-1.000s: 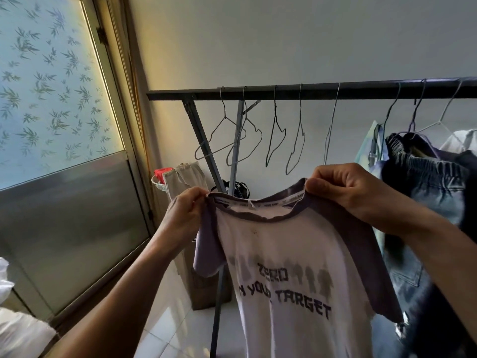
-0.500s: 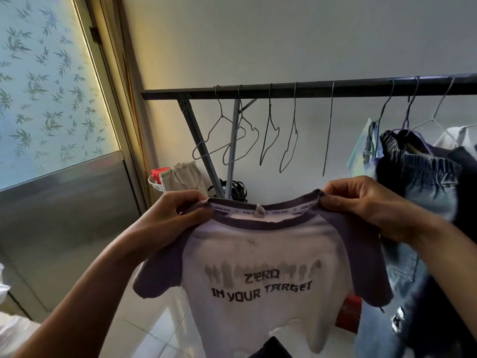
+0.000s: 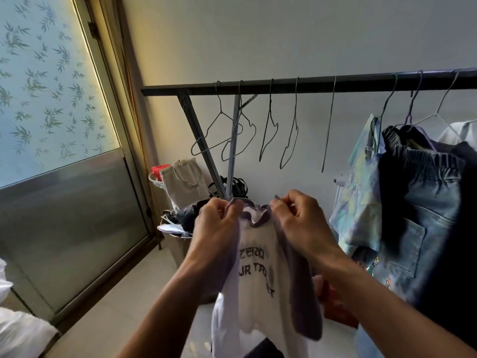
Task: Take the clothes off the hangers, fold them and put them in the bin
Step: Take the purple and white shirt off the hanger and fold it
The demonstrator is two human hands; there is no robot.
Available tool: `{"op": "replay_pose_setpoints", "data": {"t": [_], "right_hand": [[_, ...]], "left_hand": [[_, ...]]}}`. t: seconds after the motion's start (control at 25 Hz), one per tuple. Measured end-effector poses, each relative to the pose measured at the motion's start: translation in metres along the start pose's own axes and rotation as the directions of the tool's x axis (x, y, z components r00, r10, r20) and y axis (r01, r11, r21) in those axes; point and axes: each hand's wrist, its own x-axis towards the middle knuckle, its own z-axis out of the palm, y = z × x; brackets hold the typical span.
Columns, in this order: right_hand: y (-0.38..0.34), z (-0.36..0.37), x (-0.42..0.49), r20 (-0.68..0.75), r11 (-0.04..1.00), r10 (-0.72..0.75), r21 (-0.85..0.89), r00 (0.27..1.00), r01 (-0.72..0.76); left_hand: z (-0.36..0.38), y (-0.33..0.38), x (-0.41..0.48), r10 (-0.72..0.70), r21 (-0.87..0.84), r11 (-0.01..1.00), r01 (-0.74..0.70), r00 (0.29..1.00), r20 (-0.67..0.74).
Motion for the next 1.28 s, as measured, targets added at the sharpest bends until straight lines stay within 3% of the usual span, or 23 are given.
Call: {"op": "replay_pose_setpoints", "data": {"t": [0.32,0.44,0.6,0.68,0.76,0.8,0.88,0.96,1.0,1.12,1.28], "right_hand": [[-0.002,0.022,-0.003,-0.003,0.997,-0.083,0.004,0.997,0.083],[-0.002,0.018,-0.004,0.048,0.996,-0.088,0.015,0.995,0.087],[-0.004,0.012,-0.007,0.162,0.993,-0.087,0.087,0.983,0.074],[-0.005,0.008,-0.003,0.160,0.984,-0.098,0.163,0.982,0.072],[-0.005,0.001,0.003,0.192,0.975,-0.111,0.211,0.975,0.069],[-0.005,-0.001,0.005,0.232,0.969,-0.135,0.235,0.963,0.079],[-0.010,-0.006,0.007,0.306,0.938,-0.210,0.330,0.929,0.103],[-0.013,-0.009,0.010,0.320,0.900,-0.263,0.423,0.910,0.111],[-0.014,-0.010,0.012,0.305,0.887,-0.274,0.447,0.912,0.117],[-0.009,-0.012,0.017,0.233,0.869,-0.262,0.479,0.937,0.124],[0.015,-0.019,0.009,0.312,0.907,-0.239,0.409,0.920,0.097]], "left_hand": [[0.030,-0.008,-0.009,0.081,-0.288,0.956,-0.064,0.995,0.050],[0.027,0.002,-0.019,-0.006,-0.471,0.877,0.098,0.981,0.193],[0.020,0.009,-0.025,-0.048,-0.537,0.821,0.194,0.961,0.274],[0.012,0.008,-0.022,0.025,-0.442,0.894,0.071,0.978,0.209],[-0.003,0.002,-0.005,0.274,-0.085,0.960,-0.267,0.958,0.081],[-0.011,0.003,0.005,0.409,0.087,0.905,-0.416,0.909,0.087],[-0.021,0.011,0.027,0.509,0.235,0.777,-0.584,0.803,0.310],[-0.022,0.020,0.041,0.476,0.209,0.748,-0.630,0.728,0.493],[-0.020,0.022,0.045,0.459,0.173,0.769,-0.615,0.721,0.520],[-0.017,0.024,0.052,0.466,0.154,0.786,-0.598,0.737,0.489],[-0.023,0.039,0.057,0.505,0.119,0.763,-0.636,0.701,0.504]]}}
